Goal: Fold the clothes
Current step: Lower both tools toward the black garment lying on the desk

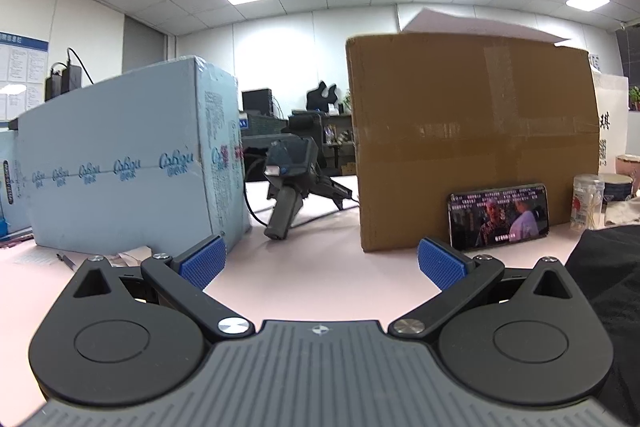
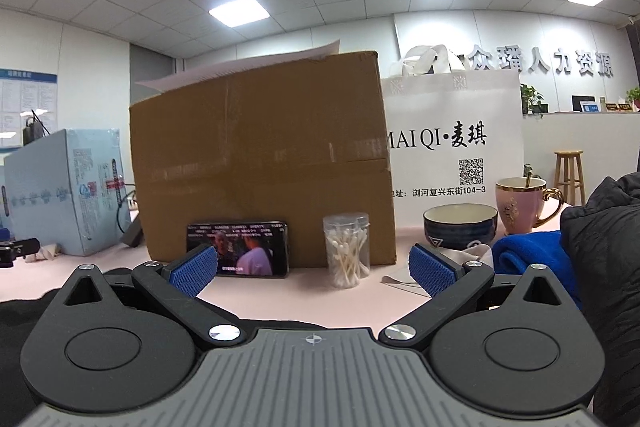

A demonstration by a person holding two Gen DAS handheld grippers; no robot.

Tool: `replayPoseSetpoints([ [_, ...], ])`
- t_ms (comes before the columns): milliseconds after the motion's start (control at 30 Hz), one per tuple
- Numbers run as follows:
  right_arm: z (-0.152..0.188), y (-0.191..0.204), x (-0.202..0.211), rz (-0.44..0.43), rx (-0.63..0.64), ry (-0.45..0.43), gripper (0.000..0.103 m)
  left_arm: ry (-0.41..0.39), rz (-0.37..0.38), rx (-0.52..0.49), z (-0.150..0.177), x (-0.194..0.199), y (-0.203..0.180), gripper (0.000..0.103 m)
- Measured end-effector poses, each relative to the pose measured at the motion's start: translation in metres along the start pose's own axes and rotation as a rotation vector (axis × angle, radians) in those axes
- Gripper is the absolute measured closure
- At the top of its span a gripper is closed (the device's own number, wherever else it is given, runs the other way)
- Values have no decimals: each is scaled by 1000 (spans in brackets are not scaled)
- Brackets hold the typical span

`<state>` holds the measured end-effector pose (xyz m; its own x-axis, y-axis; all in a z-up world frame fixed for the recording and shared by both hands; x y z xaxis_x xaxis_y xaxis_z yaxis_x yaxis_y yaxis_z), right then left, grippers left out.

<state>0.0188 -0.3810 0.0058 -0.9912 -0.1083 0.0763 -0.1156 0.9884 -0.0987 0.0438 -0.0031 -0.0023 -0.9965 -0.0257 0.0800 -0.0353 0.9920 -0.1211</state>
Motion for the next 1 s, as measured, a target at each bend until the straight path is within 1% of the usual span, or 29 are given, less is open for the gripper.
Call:
replayPoseSetpoints([
  [100, -3, 4, 7, -11, -6, -18, 0, -25, -26, 9, -3, 7, 0, 0],
  [233, -4, 8, 17, -28, -28, -28, 0, -52, -14, 31, -7, 21, 0, 0],
  [433, -4, 7, 35, -16, -78, -41, 0, -109, 1, 91, -11, 47, 6, 0],
  [500, -4, 7, 40, -16, -96, -37, 0, -112, 11, 134, -13, 58, 9, 0],
  [633, -4, 13, 48, -10, -129, 13, 0, -79, 37, 203, -17, 74, 10, 0],
  [700, -5, 18, 53, -12, -139, 35, 0, 0, 58, 234, -15, 77, 7, 0],
  [733, -6, 20, 56, -11, -143, 43, 0, 29, 62, 238, -14, 78, 5, 0],
  [767, -6, 22, 59, -11, -152, 55, 0, 74, 60, 244, -12, 79, 4, 0],
  [800, -7, 25, 64, -11, -163, 68, 0, 92, 60, 244, -11, 82, 3, 0],
  [1000, 1, 27, 83, -6, -192, 132, 0, 144, 62, 243, -8, 103, 3, 0],
])
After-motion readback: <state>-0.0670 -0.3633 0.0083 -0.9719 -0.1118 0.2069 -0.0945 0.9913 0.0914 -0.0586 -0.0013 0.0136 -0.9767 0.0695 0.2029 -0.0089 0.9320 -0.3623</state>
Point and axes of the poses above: each gripper's, at about its wrist camera, not at the fingertips, and x roughly against the way its jaws point, y to its left, z to its underside, the point moved 5 cm from there along -x, roughly the way its jaws point, and after that the axes turned 12 degrees about x, right-handed, at the moved point
